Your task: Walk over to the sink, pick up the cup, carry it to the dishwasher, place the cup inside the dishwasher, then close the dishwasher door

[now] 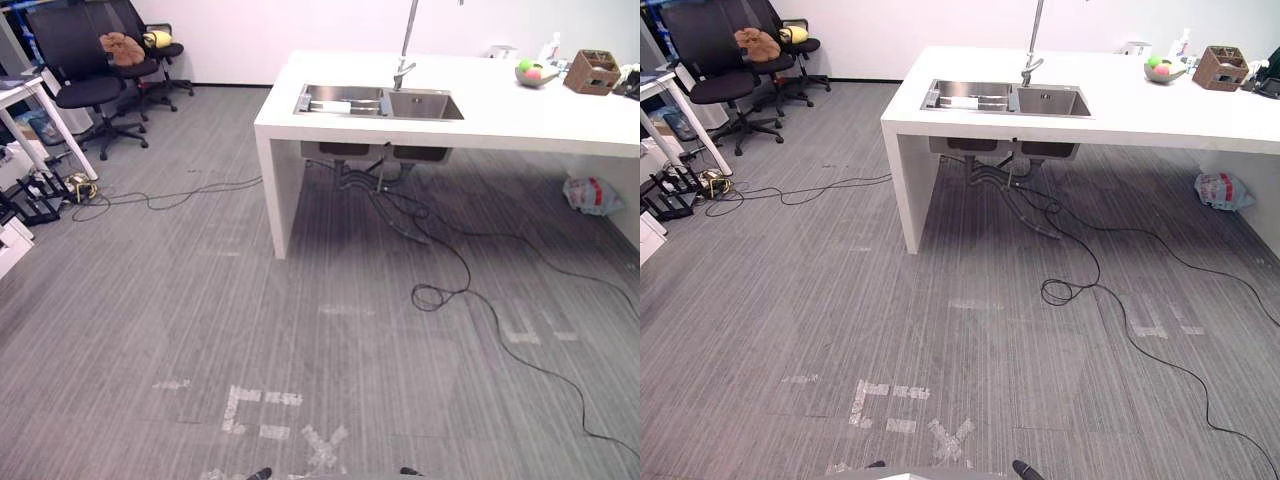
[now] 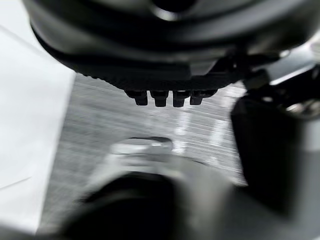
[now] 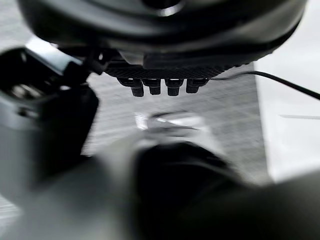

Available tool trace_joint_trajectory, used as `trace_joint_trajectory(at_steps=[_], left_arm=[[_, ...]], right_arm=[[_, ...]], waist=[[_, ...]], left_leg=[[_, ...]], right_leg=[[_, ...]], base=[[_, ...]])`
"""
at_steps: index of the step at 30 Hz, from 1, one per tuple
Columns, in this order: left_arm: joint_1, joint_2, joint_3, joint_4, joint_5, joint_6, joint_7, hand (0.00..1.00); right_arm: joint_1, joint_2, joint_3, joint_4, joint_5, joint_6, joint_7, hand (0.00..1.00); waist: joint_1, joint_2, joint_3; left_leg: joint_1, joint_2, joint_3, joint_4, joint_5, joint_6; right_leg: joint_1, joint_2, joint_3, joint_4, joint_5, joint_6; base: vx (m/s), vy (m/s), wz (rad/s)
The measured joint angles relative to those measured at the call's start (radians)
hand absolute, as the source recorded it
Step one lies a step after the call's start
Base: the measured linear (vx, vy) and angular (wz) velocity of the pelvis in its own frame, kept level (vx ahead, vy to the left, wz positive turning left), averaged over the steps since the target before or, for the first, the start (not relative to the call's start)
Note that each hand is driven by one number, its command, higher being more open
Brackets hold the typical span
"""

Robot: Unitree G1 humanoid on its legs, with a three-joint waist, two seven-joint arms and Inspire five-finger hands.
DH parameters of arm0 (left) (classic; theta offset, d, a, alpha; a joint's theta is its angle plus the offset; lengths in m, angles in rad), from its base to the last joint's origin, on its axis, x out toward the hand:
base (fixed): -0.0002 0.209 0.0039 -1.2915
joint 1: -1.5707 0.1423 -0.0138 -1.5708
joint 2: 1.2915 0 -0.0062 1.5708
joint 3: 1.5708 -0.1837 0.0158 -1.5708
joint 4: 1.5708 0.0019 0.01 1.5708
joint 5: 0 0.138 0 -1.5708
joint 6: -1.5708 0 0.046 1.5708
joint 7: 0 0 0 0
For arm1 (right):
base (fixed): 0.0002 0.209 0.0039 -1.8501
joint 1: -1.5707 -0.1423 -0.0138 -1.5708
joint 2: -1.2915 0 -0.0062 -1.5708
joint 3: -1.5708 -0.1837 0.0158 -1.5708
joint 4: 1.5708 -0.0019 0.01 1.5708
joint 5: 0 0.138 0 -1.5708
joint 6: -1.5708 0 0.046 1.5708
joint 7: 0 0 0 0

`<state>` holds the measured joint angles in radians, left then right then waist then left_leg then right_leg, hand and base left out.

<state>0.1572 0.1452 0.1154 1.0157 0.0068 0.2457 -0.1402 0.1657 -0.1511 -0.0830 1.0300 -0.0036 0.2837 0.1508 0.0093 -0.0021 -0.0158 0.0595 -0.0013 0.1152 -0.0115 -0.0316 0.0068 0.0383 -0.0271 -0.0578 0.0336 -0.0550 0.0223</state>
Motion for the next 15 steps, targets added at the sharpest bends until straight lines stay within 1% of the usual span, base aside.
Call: trace_joint_trajectory(at_steps=[1, 2, 4, 7, 10, 11, 15], left_arm=[[-0.014, 0.001, -0.009, 0.0, 0.003, -0.012, -0.009, 1.0], [-0.03, 0.0, -0.015, 0.0, 0.003, -0.024, -0.014, 1.0], [-0.053, -0.001, -0.037, 0.0, 0.003, -0.048, -0.015, 1.0], [-0.073, -0.008, -0.055, 0.005, 0.0, -0.067, -0.011, 1.0], [-0.085, -0.027, -0.076, 0.006, -0.009, -0.068, -0.008, 1.0], [-0.092, -0.052, -0.08, 0.011, -0.01, -0.065, -0.006, 1.0], [-0.101, -0.07, -0.103, 0.014, -0.014, -0.06, 0.024, 1.0]], right_arm=[[-0.012, 0.006, 0.008, -0.005, -0.063, -0.04, -0.006, 1.0], [-0.027, 0.008, 0.011, -0.008, -0.081, -0.06, -0.001, 1.0], [-0.058, 0.011, 0.011, -0.007, -0.077, -0.059, 0.004, 1.0], [-0.09, 0.022, 0.01, 0.002, -0.075, -0.048, 0.005, 1.0], [-0.109, 0.046, 0.01, 0.009, -0.07, -0.041, 0.009, 1.0], [-0.117, 0.069, 0.009, 0.019, -0.057, -0.034, 0.016, 1.0], [-0.123, 0.076, 0.01, 0.02, -0.055, -0.03, 0.017, 1.0]], waist=[[0.0, 0.0, -0.001], [0.001, -0.001, -0.002], [0.002, 0.0, -0.002], [0.0, -0.001, -0.001], [-0.001, 0.0, 0.0], [-0.002, 0.0, 0.0], [-0.003, 0.0, 0.001]], left_leg=[[0.017, 0.0, 0.004, -0.016, 0.003, -0.004], [0.025, -0.001, 0.003, -0.026, 0.004, -0.007], [0.03, -0.001, 0.002, -0.04, 0.008, -0.013], [0.034, -0.001, 0.001, -0.059, 0.017, -0.025], [0.041, 0.0, 0.001, -0.063, 0.017, -0.025], [0.049, 0.0, 0.001, -0.067, 0.017, -0.025], [0.059, -0.001, 0.003, -0.073, 0.017, -0.025]], right_leg=[[0.015, 0.001, -0.001, -0.012, 0.001, 0.001], [0.025, 0.001, -0.004, -0.021, 0.001, 0.002], [0.028, 0.001, -0.009, -0.031, 0.002, 0.004], [0.03, 0.002, -0.015, -0.04, 0.003, 0.008], [0.038, 0.003, -0.018, -0.045, 0.003, 0.016], [0.046, 0.003, -0.019, -0.049, 0.002, 0.019], [0.052, 0.002, -0.019, -0.05, 0.002, 0.028]], base=[[0.08, 0.003, 0.02], [0.09, 0.003, 0.03], [0.05, -0.007, 0.06], [0.03, -0.018, 0.06], [0.01, -0.007, 0.02], [0.0, 0.0, 0.0], [0.0, 0.0, 0.0]])
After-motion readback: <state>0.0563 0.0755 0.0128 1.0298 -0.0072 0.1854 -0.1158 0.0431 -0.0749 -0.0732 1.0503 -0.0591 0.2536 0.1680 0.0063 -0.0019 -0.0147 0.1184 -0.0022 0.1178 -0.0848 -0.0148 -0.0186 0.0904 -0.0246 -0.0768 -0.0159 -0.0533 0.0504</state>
